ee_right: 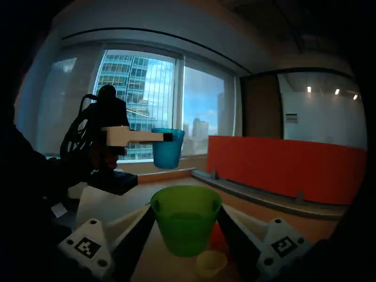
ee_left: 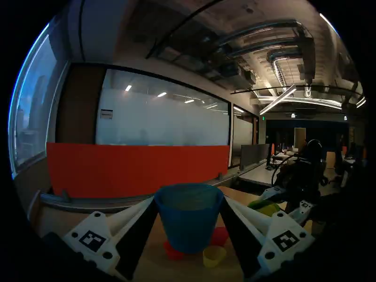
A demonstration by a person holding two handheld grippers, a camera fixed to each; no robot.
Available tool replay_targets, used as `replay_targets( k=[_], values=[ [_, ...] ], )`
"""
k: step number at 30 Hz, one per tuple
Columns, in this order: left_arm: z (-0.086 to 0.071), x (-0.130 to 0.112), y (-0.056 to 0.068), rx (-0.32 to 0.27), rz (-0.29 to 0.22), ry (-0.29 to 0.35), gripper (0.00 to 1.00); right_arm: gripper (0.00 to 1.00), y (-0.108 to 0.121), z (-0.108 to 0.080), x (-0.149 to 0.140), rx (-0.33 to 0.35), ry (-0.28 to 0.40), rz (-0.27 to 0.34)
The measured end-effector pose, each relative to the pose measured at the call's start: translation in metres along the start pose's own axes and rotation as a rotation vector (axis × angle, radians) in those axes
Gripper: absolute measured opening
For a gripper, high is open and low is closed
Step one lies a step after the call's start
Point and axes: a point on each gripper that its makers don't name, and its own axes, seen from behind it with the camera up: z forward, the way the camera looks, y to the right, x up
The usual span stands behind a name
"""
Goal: Pour water
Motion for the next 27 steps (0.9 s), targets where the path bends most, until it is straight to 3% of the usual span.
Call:
replay_targets(
  k=[6,18,27],
  values=[
    [-0.007,-0.015,-0.002,-0.005,0.008,-0.017,0.87,0.9,0.011,-0.012,0.001,-0.022,-0.006,0.021],
    [-0.02,-0.035,0.012,-0.04,0.04,-0.036,0.87,0.9,0.03,-0.032,-0.004,-0.067,-0.037,0.022],
    [-0.025,-0.056,0.018,-0.052,0.035,-0.068,0.88,0.9,0.044,-0.047,-0.007,-0.098,-0.052,0.024]
  ],
)
